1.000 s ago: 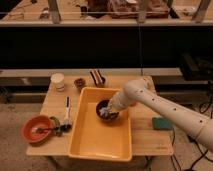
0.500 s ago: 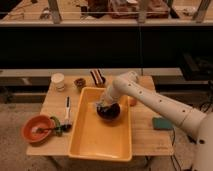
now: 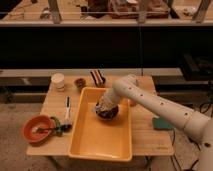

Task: Wipe purple bowl with towel

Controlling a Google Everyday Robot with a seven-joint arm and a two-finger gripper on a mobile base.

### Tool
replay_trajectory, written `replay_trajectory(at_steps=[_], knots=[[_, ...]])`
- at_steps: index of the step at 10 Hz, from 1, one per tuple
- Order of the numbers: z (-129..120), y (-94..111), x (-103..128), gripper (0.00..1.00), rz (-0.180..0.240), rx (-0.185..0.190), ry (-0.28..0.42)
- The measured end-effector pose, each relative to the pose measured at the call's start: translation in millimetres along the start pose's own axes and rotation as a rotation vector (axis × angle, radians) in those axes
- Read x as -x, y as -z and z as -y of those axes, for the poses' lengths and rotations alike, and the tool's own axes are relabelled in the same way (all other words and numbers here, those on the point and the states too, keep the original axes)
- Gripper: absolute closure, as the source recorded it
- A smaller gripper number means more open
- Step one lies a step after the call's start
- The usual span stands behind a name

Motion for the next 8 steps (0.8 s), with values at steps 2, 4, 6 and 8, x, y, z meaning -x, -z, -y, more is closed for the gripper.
replay_trajectory(at_steps=[2, 4, 6, 8], knots=[[-16, 9, -11, 1.00, -0.006, 0.011, -0.006], [-23, 14, -27, 1.00, -0.022, 0.011, -0.028], [-17, 15, -42, 1.00, -0.047, -0.002, -0.052], [0, 11, -45, 1.00, -0.061, -0.019, -0.056]])
